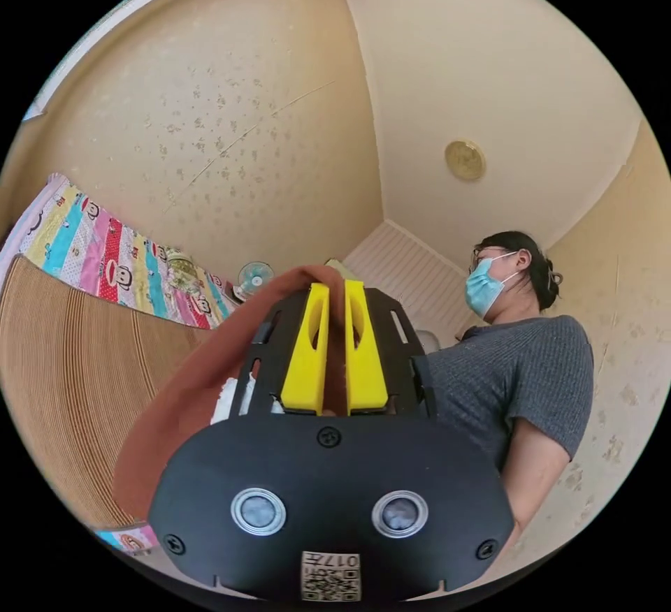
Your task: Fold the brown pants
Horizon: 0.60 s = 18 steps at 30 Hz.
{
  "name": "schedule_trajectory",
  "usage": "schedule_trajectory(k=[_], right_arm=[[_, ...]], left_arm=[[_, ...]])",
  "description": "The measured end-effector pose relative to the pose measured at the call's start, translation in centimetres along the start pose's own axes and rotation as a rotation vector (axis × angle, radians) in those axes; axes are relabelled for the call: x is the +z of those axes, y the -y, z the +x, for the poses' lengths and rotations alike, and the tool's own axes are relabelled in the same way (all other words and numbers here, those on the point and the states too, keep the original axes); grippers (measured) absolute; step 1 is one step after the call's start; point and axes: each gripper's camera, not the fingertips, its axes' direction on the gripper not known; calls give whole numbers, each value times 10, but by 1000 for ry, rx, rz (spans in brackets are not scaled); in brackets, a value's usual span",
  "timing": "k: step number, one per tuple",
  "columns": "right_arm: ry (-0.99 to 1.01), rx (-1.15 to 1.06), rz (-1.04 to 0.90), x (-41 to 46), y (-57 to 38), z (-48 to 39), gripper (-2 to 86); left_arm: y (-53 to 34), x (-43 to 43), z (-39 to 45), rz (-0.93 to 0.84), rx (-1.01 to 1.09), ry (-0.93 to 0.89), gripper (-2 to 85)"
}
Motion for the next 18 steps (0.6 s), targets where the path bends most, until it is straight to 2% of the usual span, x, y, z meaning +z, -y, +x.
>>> schedule_trajectory(k=[4, 8, 10, 13, 15, 18], right_arm=[[122, -90, -89, 50, 66, -1, 5], [140, -141, -134, 63, 99, 14, 8], [64, -96, -176, 65, 122, 37, 13], [58, -69, -282, 93, 150, 65, 30], [136, -41, -368, 131, 163, 83, 57], [353, 81, -496, 220, 168, 116, 144]], left_arm=[[-10, 59, 0, 37, 114, -221, 31], [-34, 78, 29, 104, 191, -390, 31], [-44, 75, 42, 140, 219, -414, 32], [-48, 79, 58, 122, 279, -428, 33], [-44, 94, 62, 91, 284, -447, 33], [-40, 133, 67, 36, 316, -499, 32]])
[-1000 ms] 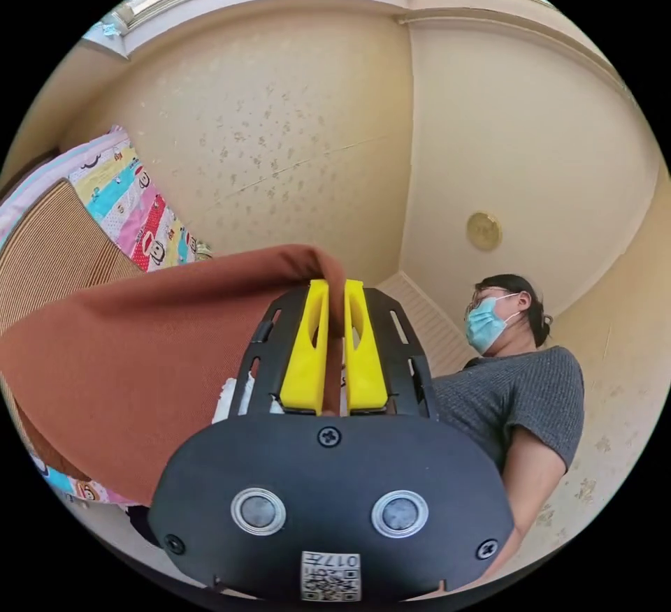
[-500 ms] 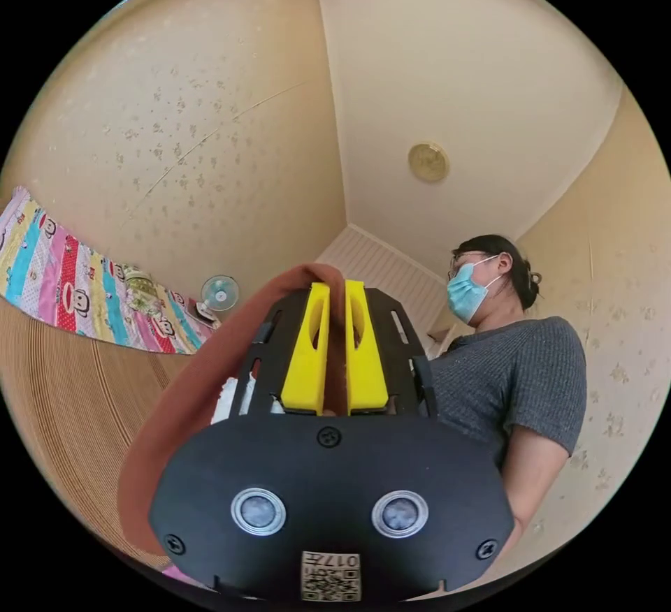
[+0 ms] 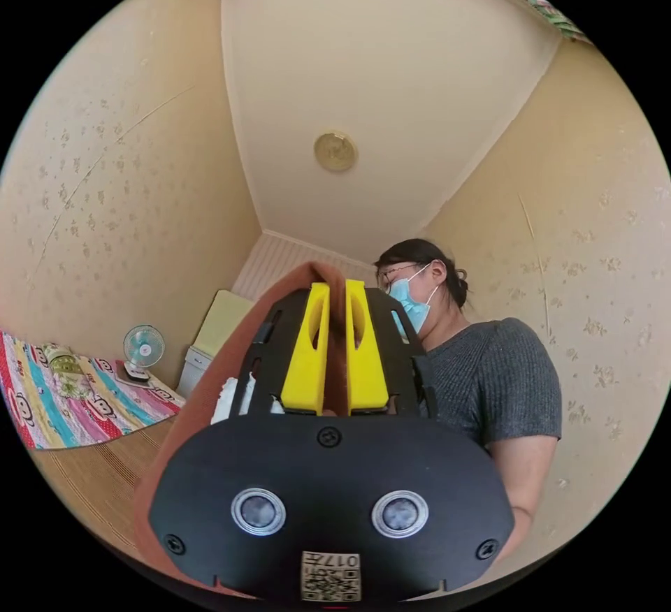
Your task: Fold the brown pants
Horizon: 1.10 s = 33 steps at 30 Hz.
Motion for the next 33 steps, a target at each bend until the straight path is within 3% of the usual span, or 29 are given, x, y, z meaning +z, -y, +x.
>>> schedule_trajectory(k=[7, 10, 14, 17, 19, 22, 24, 25, 27, 30, 33], right_arm=[[677, 341, -502, 236, 48, 102, 233], [826, 532, -641, 295, 37, 118, 256], [864, 662, -808, 331, 28, 126, 285], [1006, 746, -637, 347, 32, 148, 290], [1246, 797, -334, 358, 42, 163, 272], [1334, 768, -236, 371, 67, 156, 231], [1314, 690, -229, 368, 88, 144, 169], [1313, 638, -169, 357, 98, 138, 96], [1349, 578, -46, 336, 109, 133, 47], [1375, 478, 96, 295, 132, 133, 34], [1172, 344, 100, 244, 161, 124, 26]], left_arm=[[3, 72, -50, 58, -52, -80, 33], [13, 80, -58, 123, -82, -32, 34], [22, 87, -58, 198, -95, -85, 35], [13, 97, -59, 286, -162, -199, 38], [6, 103, -61, 317, -179, -228, 40], [-4, 108, -70, 329, -218, -225, 41], [-9, 104, -78, 337, -230, -212, 41], [-13, 95, -81, 343, -221, -182, 42], [-20, 75, -81, 362, -208, -103, 43], [-40, 33, -84, 371, -223, 51, 43], [-65, -2, -92, 291, -253, 222, 41]])
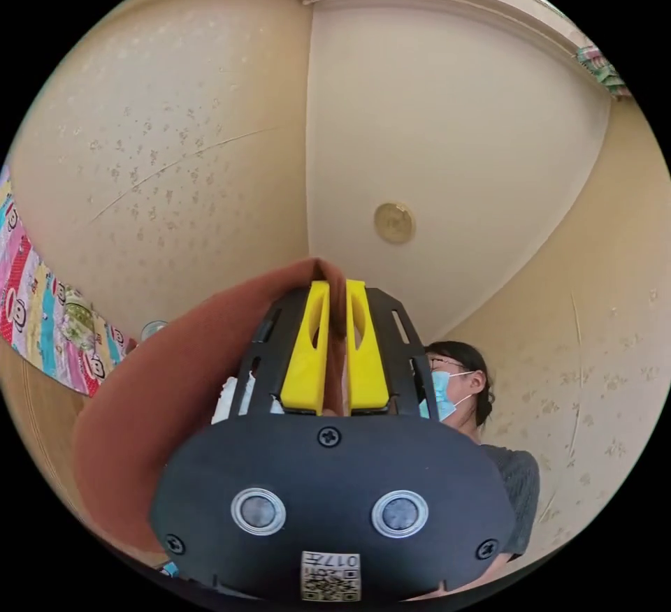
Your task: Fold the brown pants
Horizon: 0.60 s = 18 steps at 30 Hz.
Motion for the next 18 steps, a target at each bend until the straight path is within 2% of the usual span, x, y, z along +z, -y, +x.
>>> schedule_trajectory(k=[2, 6, 10, 13, 14, 15, 18], right_arm=[[-83, -77, -22, 4, 6, -30, 23], [-53, -265, -74, 27, 10, -84, 22], [-72, -465, -153, 62, 3, -140, 21], [-125, -568, -257, 102, -13, -170, 20], [-139, -582, -273, 110, -17, -174, 19], [-174, -598, -308, 127, -26, -179, 19], [-333, -622, -484, 176, -56, -175, 20]], left_arm=[[-15, -24, -18, -88, 8, 178, 43], [-53, -61, -58, -186, -7, 441, 46], [-105, -102, -136, -286, -235, 779, 57], [-143, -96, -195, -481, -353, 1086, 77], [-156, -84, -210, -551, -343, 1133, 80], [-160, -77, -216, -568, -330, 1112, 81], [-170, -35, -231, -586, -258, 826, 90]])
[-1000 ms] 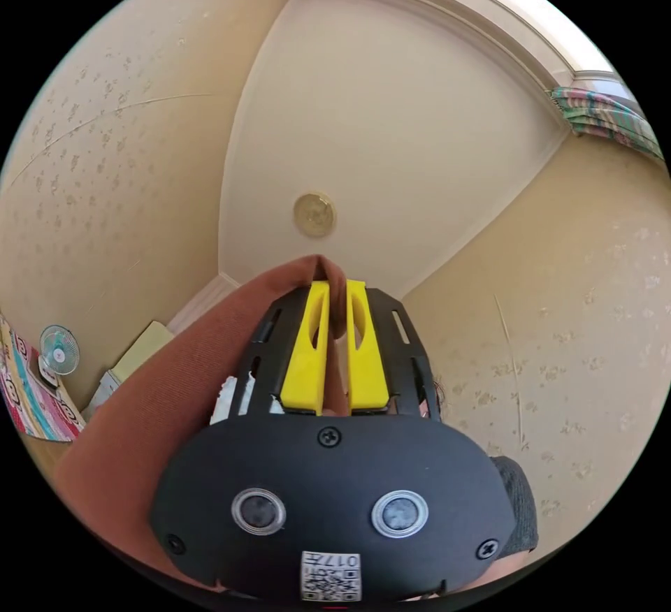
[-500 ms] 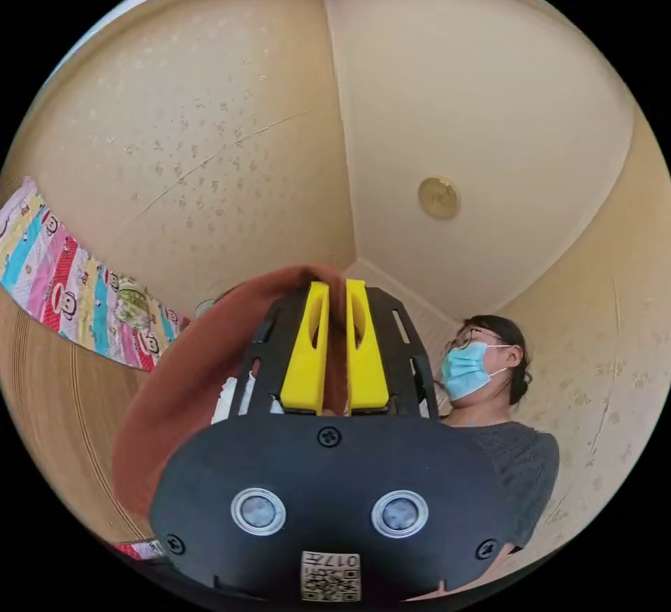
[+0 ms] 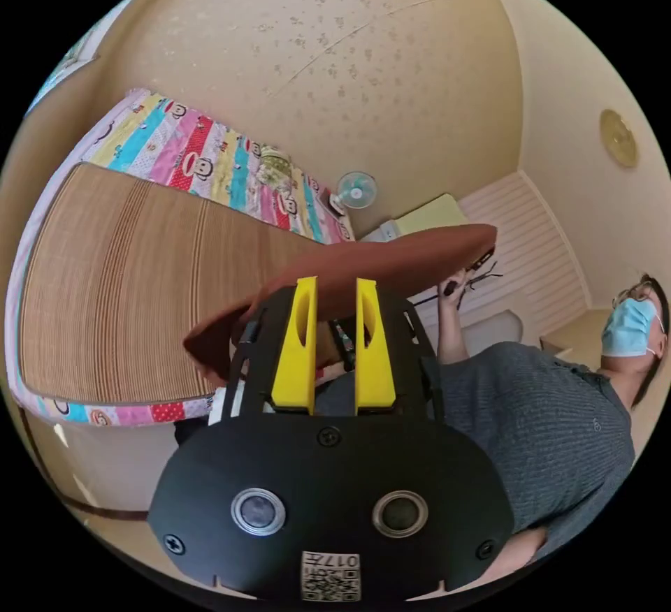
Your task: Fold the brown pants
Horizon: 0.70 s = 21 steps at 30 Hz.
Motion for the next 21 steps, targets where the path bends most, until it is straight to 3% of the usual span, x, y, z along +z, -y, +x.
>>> schedule_trajectory(k=[3, 10, 15, 18, 21], right_arm=[[-136, 48, -181, 52, -18, -6, 20], [-100, 77, -328, 123, -74, -22, 18], [-94, 59, -384, 163, -100, -45, 17], [-120, -16, -457, 176, -107, -74, 15], [-138, -138, -348, 149, -117, -113, 13]], left_arm=[[23, 27, 48, 5, 181, -126, 121], [47, 90, 155, -67, 521, 95, 179], [36, 134, 162, -125, 659, 73, 96], [20, 118, 160, -46, 753, 40, 42], [16, 85, 144, 42, 724, -75, 29]])
